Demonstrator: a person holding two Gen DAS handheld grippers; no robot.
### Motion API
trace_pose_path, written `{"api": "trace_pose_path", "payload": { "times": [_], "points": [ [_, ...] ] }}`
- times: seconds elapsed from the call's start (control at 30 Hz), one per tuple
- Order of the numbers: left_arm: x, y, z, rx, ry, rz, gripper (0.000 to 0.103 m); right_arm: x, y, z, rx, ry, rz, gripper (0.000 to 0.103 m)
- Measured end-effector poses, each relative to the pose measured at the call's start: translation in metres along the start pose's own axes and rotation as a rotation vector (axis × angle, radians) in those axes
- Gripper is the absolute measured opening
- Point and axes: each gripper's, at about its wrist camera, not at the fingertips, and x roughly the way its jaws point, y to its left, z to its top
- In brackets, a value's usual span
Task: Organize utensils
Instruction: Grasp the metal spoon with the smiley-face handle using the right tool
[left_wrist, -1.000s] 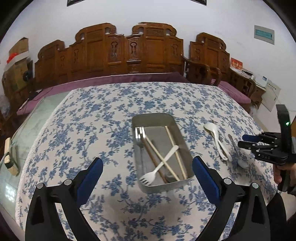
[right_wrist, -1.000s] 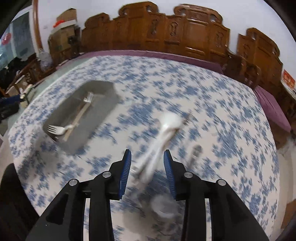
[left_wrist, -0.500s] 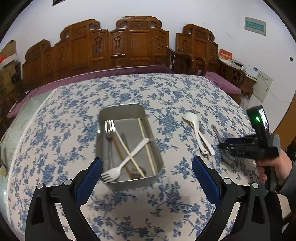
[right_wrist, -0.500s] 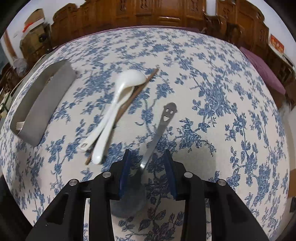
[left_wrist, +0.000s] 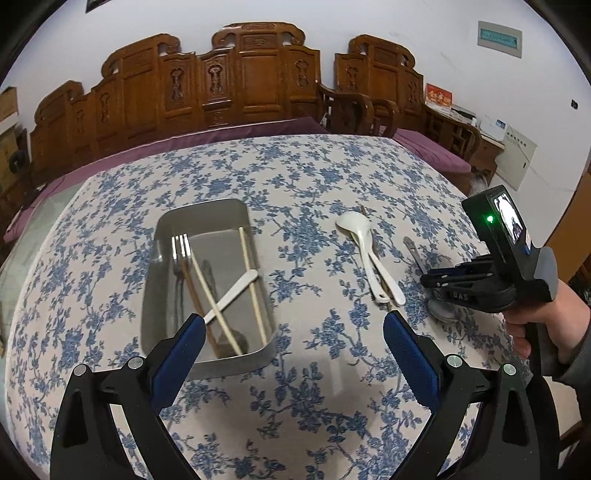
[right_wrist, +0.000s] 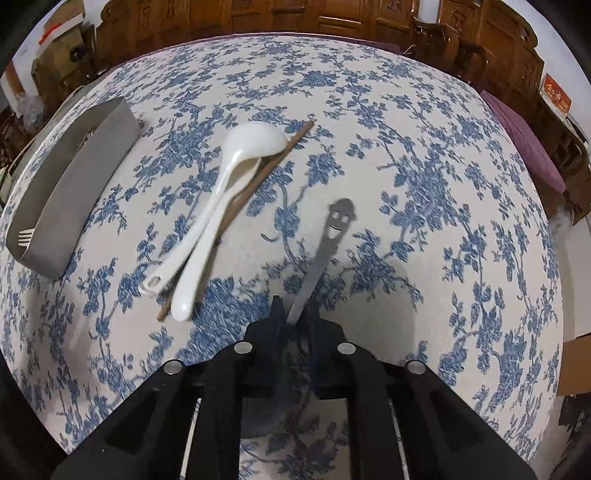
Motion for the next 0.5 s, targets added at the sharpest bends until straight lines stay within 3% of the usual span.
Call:
{"api": "trace_pose_path", "payload": {
  "times": [0.1, 0.5],
  "points": [
    [0.006, -0.009, 0.002, 0.013, 0.009, 0.000, 0.093, -0.002, -0.007, -0.004, 0.002, 0.006, 0.020, 0.007],
    [0.054, -0.047, 0.017, 0.070, 0.083, 0.008, 0.093, -0.011, -0.030, -0.028, -0.002, -0.066, 0.066, 0.007]
  ]
}}
